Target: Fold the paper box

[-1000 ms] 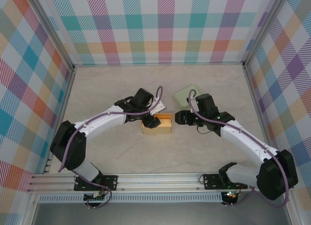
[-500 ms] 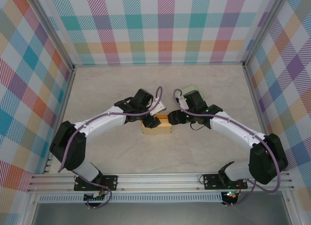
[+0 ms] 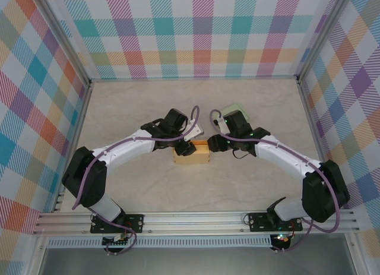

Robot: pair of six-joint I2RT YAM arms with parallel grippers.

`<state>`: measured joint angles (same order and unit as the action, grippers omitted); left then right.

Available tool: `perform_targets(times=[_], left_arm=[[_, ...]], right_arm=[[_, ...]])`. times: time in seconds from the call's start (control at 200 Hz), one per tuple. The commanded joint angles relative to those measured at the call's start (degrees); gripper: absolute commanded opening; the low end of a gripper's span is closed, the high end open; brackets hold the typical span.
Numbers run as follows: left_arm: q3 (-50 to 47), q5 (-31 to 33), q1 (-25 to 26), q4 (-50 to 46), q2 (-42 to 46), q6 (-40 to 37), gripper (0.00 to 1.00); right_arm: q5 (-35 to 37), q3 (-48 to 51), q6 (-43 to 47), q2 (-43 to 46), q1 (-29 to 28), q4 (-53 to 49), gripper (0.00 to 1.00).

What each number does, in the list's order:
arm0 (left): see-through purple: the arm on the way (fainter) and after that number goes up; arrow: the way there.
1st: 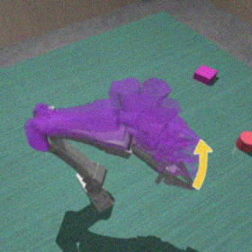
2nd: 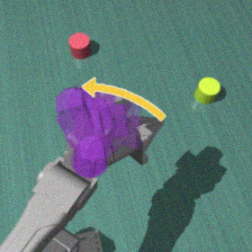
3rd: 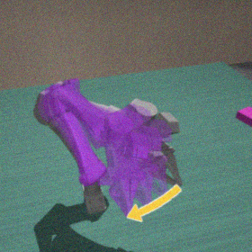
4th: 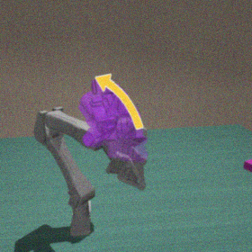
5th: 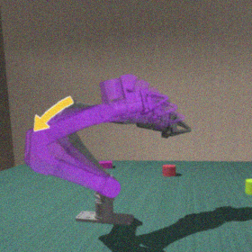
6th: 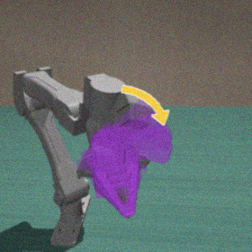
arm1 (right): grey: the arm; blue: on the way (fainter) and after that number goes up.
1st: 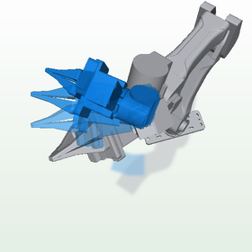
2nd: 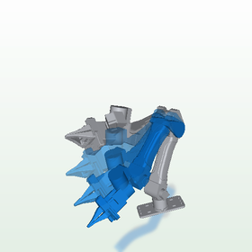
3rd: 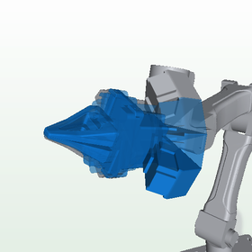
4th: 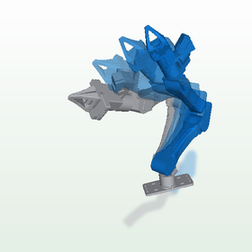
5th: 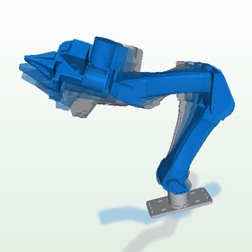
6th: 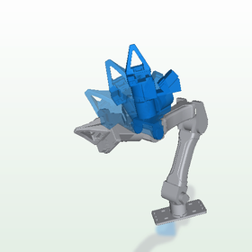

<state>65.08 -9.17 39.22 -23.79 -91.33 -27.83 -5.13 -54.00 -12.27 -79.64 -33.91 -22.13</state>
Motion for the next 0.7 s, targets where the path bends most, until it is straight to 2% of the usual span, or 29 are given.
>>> perform_targets(times=[0.0, 0.345, 0.6, 0.695], left_arm=[[0.3, -0.2, -0.5, -2.3, -1.1, -0.3, 0.53], [1.1, -0.9, -0.4, -2.6, -1.7, -0.6, 0.53], [1.3, -1.1, -0.5, -2.3, -2.6, -0.7, 0.53], [1.4, -1.1, -0.5, -2.2, -2.8, -0.7, 0.53]], right_arm=[[-0.2, -1.4, 1.4, -0.5, -0.2, 1.3, 0.45], [2.5, 1.4, 4.0, 0.2, -0.7, 5.0, 0.46], [3.1, 2.2, 4.2, -0.2, -0.8, 6.9, 0.35], [2.3, 2.3, 3.8, 0.1, -0.8, 7.5, 0.26]])
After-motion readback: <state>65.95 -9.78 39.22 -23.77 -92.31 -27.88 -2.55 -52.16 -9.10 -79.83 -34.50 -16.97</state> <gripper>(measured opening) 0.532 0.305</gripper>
